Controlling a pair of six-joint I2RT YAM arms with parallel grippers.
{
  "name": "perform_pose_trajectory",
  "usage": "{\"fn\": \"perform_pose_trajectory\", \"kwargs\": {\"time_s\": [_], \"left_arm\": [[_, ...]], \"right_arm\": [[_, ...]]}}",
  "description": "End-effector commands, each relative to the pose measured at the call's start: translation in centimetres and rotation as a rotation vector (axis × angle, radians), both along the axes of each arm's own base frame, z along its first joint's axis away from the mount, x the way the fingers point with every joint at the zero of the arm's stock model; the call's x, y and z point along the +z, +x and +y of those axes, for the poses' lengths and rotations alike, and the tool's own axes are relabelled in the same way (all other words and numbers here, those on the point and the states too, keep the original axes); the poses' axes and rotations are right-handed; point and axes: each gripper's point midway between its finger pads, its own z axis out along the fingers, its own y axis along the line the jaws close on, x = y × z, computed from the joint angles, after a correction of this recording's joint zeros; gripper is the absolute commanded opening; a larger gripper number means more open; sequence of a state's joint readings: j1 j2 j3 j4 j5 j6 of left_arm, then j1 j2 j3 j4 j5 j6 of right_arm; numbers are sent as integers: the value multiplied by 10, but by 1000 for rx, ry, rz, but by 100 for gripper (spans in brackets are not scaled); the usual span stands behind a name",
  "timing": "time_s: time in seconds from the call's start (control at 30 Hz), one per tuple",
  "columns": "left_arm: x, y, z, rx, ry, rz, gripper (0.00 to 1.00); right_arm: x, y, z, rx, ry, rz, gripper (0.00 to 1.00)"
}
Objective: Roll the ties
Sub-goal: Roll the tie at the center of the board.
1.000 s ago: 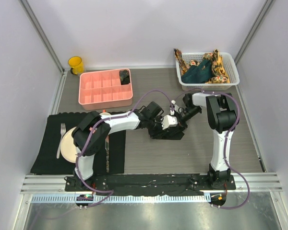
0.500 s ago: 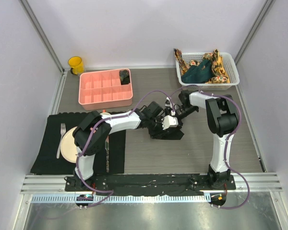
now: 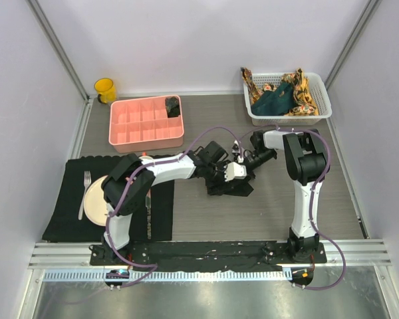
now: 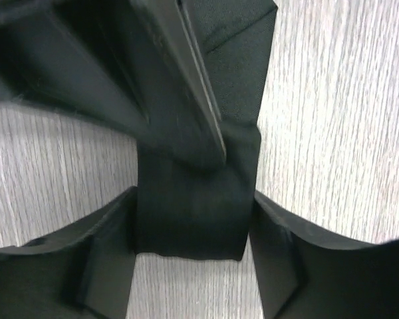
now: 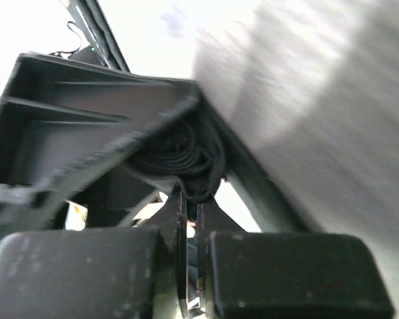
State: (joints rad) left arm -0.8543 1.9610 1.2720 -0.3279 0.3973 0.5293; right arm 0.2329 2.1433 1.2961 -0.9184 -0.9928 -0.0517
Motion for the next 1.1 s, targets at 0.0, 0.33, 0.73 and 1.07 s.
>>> {"fn": "perform_pose_trajectory", "kwargs": {"time_s": [0.0,0.33,0.73,1.07], "left_arm": [[-6,-11,7,-56,40,61,69],[64,0,-20,-66,-265,-55,84],[52,-6,-21,-149,-337,-91,84],[32,-11,-24,-217,-339,-103,75]], "right_arm": [[-63,0,-38,42,-246,-52,1],[-81,2,-66,71,-391,-69,1],[-83,6,-72,187,-511,-158,1],[-88,18,-53,299,-499,-178,1]]}}
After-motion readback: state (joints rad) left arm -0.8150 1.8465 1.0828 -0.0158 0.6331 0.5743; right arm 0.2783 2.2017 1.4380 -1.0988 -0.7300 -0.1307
